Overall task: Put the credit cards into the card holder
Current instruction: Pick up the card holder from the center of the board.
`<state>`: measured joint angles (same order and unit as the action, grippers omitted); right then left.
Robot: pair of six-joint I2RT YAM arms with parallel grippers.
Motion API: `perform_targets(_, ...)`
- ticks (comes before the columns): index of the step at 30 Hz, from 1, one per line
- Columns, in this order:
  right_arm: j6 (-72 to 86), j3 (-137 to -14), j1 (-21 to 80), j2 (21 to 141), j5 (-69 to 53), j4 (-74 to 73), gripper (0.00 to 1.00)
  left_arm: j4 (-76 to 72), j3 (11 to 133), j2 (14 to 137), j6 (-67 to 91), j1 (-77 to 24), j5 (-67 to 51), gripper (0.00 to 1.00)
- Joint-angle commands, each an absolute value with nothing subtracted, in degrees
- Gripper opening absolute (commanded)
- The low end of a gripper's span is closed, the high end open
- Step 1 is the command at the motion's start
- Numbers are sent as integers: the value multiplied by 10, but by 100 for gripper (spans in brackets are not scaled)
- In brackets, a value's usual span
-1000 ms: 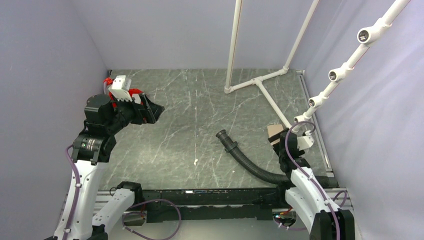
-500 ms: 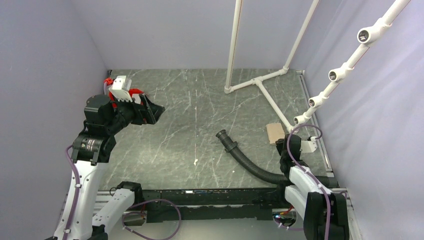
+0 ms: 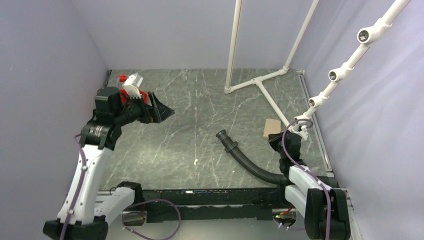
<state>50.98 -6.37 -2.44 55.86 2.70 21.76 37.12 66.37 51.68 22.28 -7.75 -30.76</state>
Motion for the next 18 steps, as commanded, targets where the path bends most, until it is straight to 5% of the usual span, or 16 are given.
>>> perform_targets(1,427,-74,14,524,-71,274,0,327,653,581,273,-79,-419,98)
perform_targets(4,388,-135,102,556,-33,247,0,276,648,629,312,-80,-469,96)
perform_targets(8,424,-237,129,597,164,25,3,199,649,682,361,-83,-500,96)
perform_targets(11,403,-247,115,625,188,7,42,189,685,730,368,-94,-495,96)
perform_targets(13,397,-232,78,625,173,22,59,183,709,756,369,-109,-479,97)
perform_targets(18,417,-220,19,625,169,27,66,202,772,808,324,-151,-419,97)
